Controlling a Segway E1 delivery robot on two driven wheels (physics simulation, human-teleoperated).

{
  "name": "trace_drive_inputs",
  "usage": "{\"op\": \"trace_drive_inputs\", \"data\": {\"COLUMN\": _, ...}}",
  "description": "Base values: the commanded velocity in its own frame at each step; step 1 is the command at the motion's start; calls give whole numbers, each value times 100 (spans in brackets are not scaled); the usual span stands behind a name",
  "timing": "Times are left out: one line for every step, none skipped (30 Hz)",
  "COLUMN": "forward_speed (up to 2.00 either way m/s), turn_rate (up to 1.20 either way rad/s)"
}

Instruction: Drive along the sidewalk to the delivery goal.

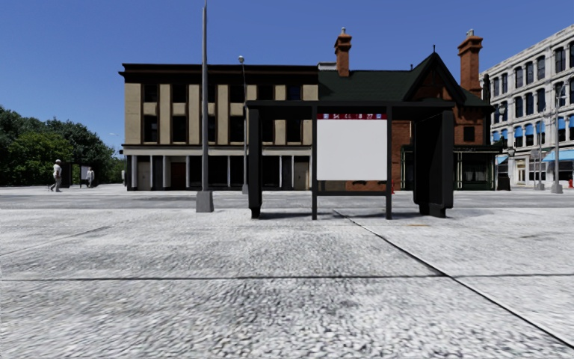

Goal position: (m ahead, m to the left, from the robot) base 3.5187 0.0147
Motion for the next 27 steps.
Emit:
{"op": "trace_drive_inputs", "data": {"forward_speed": 200, "turn_rate": 0}}
{"op": "trace_drive_inputs", "data": {"forward_speed": 200, "turn_rate": 0}}
{"op": "trace_drive_inputs", "data": {"forward_speed": 200, "turn_rate": 0}}
{"op": "trace_drive_inputs", "data": {"forward_speed": 200, "turn_rate": 0}}
{"op": "trace_drive_inputs", "data": {"forward_speed": 200, "turn_rate": 0}}
{"op": "trace_drive_inputs", "data": {"forward_speed": 200, "turn_rate": 0}}
{"op": "trace_drive_inputs", "data": {"forward_speed": 200, "turn_rate": 0}}
{"op": "trace_drive_inputs", "data": {"forward_speed": 200, "turn_rate": 0}}
{"op": "trace_drive_inputs", "data": {"forward_speed": 200, "turn_rate": 0}}
{"op": "trace_drive_inputs", "data": {"forward_speed": 200, "turn_rate": 0}}
{"op": "trace_drive_inputs", "data": {"forward_speed": 200, "turn_rate": 0}}
{"op": "trace_drive_inputs", "data": {"forward_speed": 200, "turn_rate": 0}}
{"op": "trace_drive_inputs", "data": {"forward_speed": 200, "turn_rate": 0}}
{"op": "trace_drive_inputs", "data": {"forward_speed": 200, "turn_rate": 0}}
{"op": "trace_drive_inputs", "data": {"forward_speed": 200, "turn_rate": 0}}
{"op": "trace_drive_inputs", "data": {"forward_speed": 200, "turn_rate": 0}}
{"op": "trace_drive_inputs", "data": {"forward_speed": 200, "turn_rate": 0}}
{"op": "trace_drive_inputs", "data": {"forward_speed": 200, "turn_rate": 0}}
{"op": "trace_drive_inputs", "data": {"forward_speed": 200, "turn_rate": 0}}
{"op": "trace_drive_inputs", "data": {"forward_speed": 200, "turn_rate": 0}}
{"op": "trace_drive_inputs", "data": {"forward_speed": 200, "turn_rate": 0}}
{"op": "trace_drive_inputs", "data": {"forward_speed": 200, "turn_rate": 0}}
{"op": "trace_drive_inputs", "data": {"forward_speed": 200, "turn_rate": 0}}
{"op": "trace_drive_inputs", "data": {"forward_speed": 200, "turn_rate": 0}}
{"op": "trace_drive_inputs", "data": {"forward_speed": 200, "turn_rate": 0}}
{"op": "trace_drive_inputs", "data": {"forward_speed": 200, "turn_rate": 0}}
{"op": "trace_drive_inputs", "data": {"forward_speed": 200, "turn_rate": 0}}
